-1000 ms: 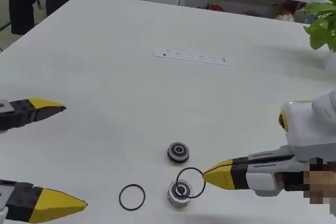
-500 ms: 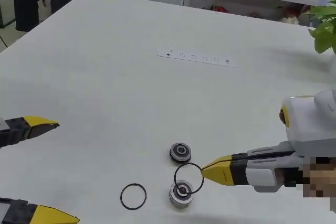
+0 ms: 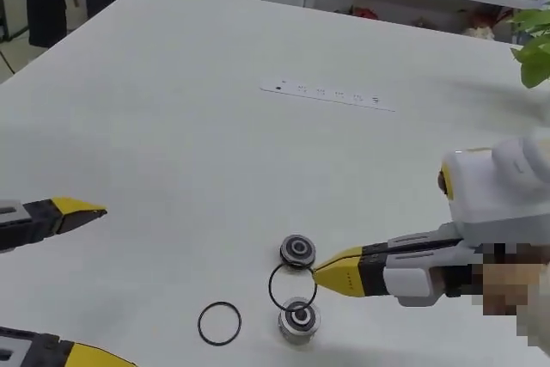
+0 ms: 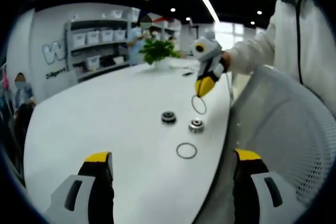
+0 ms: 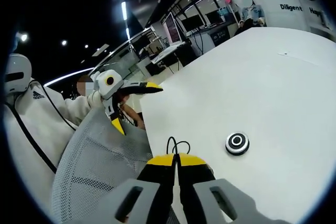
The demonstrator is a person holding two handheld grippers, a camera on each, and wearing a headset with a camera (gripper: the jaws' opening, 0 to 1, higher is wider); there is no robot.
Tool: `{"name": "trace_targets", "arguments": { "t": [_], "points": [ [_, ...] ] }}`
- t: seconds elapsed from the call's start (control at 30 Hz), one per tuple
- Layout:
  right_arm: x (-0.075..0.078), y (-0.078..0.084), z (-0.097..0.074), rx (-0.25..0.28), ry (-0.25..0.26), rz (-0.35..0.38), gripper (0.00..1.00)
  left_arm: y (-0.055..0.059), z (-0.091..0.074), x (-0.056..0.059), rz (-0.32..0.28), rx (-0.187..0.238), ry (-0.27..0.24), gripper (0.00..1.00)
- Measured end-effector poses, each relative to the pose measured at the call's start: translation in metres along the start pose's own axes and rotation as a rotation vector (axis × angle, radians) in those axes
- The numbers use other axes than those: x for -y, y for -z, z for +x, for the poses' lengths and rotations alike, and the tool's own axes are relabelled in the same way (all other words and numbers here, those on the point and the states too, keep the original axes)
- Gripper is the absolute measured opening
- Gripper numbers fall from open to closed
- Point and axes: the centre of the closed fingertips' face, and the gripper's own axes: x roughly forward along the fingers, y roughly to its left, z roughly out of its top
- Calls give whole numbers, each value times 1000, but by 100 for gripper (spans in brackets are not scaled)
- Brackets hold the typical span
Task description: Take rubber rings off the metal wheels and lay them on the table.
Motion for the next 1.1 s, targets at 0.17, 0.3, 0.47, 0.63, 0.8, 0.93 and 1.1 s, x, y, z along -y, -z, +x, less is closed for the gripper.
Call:
{"name": "trace_targets", "arguments": {
  "t": [0.17, 0.3, 0.47, 0.63, 0.8, 0.93, 1.1],
  "points": [
    [0, 0, 5, -10, -10, -2, 0, 2, 1, 0, -3, -3, 3, 96],
    [0, 1, 9, -19, -17, -4, 0, 2, 0, 0, -5, -6, 3, 96],
    [1, 1, 14, -31, -27, -7, 0, 3, 1, 0, -4, -8, 3, 96],
    [0, 3, 22, -45, -38, -12, 0, 2, 1, 0, -6, -5, 3, 96],
    [0, 4, 28, -53, -45, -12, 0, 3, 1, 0, -7, -6, 4, 95],
    [0, 5, 34, -63, -49, -16, 0, 3, 1, 0, -9, -4, 3, 95],
    [5, 8, 40, -70, -49, -12, 0, 3, 1, 0, -13, -4, 2, 95]
  ]
}}
